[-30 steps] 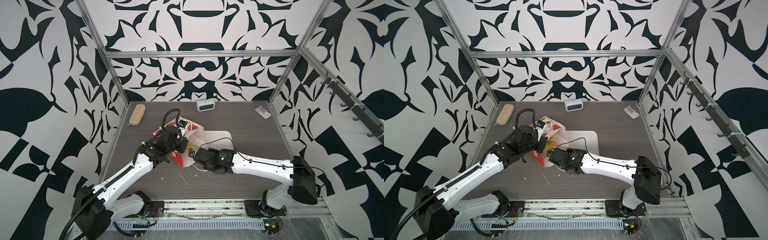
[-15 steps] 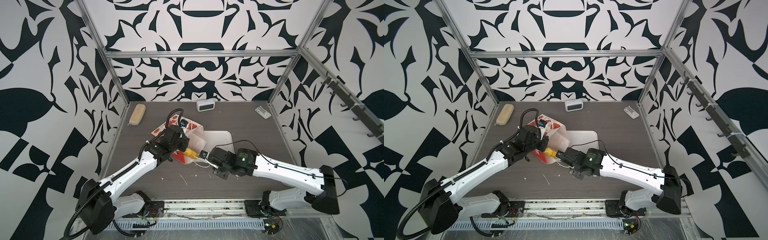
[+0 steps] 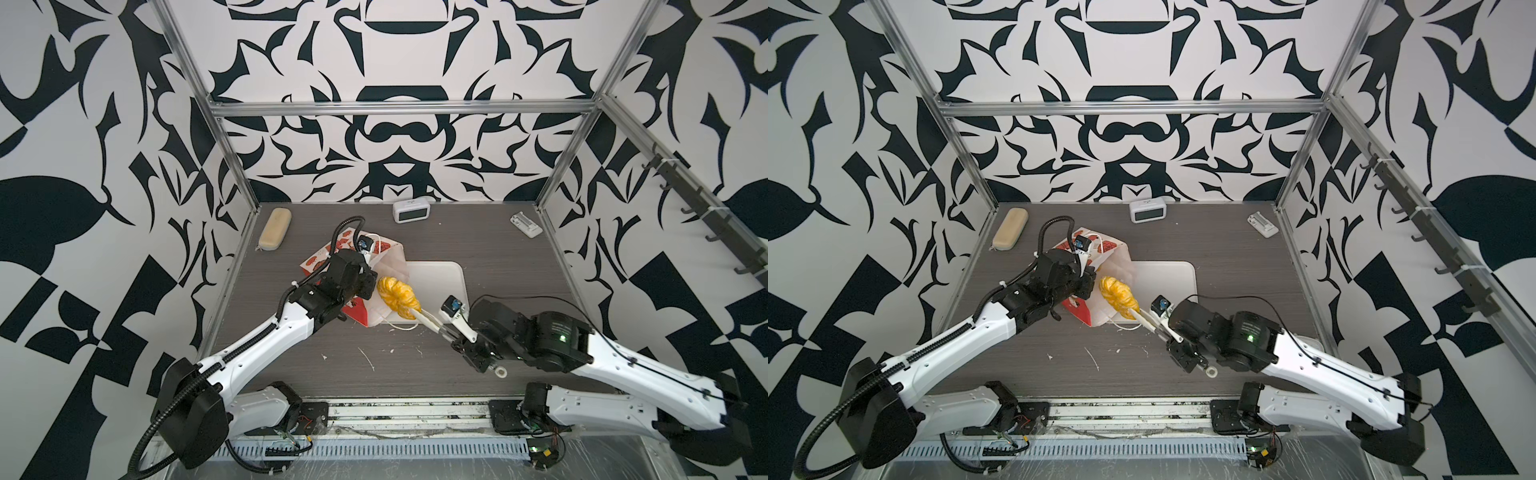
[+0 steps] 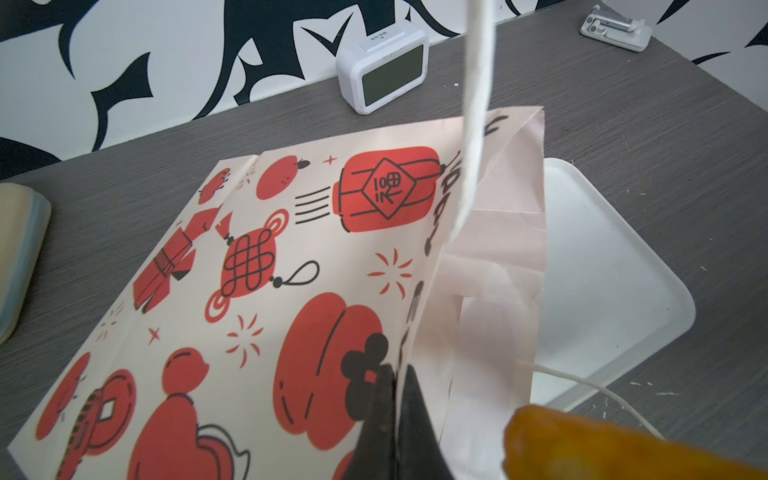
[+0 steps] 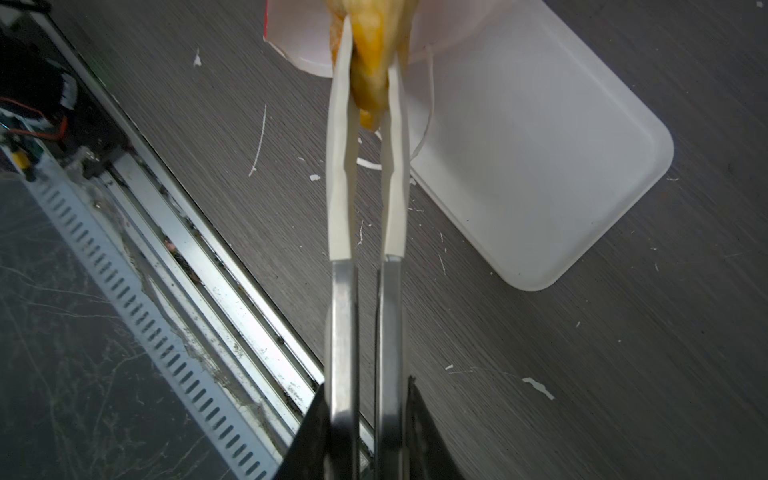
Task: Take the fake bread out of the paper bag
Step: 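Pull the bread out of the bag with the right gripper's tongs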
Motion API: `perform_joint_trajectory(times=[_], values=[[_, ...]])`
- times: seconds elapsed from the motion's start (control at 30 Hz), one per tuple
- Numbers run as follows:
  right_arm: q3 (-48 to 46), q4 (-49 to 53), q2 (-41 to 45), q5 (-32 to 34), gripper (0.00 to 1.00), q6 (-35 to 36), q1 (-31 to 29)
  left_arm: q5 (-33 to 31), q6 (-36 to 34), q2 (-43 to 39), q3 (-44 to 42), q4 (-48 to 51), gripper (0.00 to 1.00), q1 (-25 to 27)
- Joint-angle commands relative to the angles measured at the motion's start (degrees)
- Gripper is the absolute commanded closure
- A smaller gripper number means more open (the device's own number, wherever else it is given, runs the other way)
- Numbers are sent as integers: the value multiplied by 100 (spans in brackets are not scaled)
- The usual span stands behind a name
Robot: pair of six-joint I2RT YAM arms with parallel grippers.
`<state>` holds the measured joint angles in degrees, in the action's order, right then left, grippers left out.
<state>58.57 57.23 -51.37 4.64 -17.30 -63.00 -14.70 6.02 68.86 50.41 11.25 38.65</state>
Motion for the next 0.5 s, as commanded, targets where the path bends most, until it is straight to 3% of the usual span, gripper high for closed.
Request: perform_joint_trajectory(times=[0.0, 0.27, 0.47], values=[[-28, -222, 416, 107, 99, -720, 42, -236, 99, -151, -62, -232, 100, 2], [-263, -300, 1031, 429, 99, -1505, 564, -422, 100, -304, -209, -288, 100, 2], [-841, -977, 1147, -198, 99, -1624, 1343, -482, 92, -421, -319, -324, 100, 2]])
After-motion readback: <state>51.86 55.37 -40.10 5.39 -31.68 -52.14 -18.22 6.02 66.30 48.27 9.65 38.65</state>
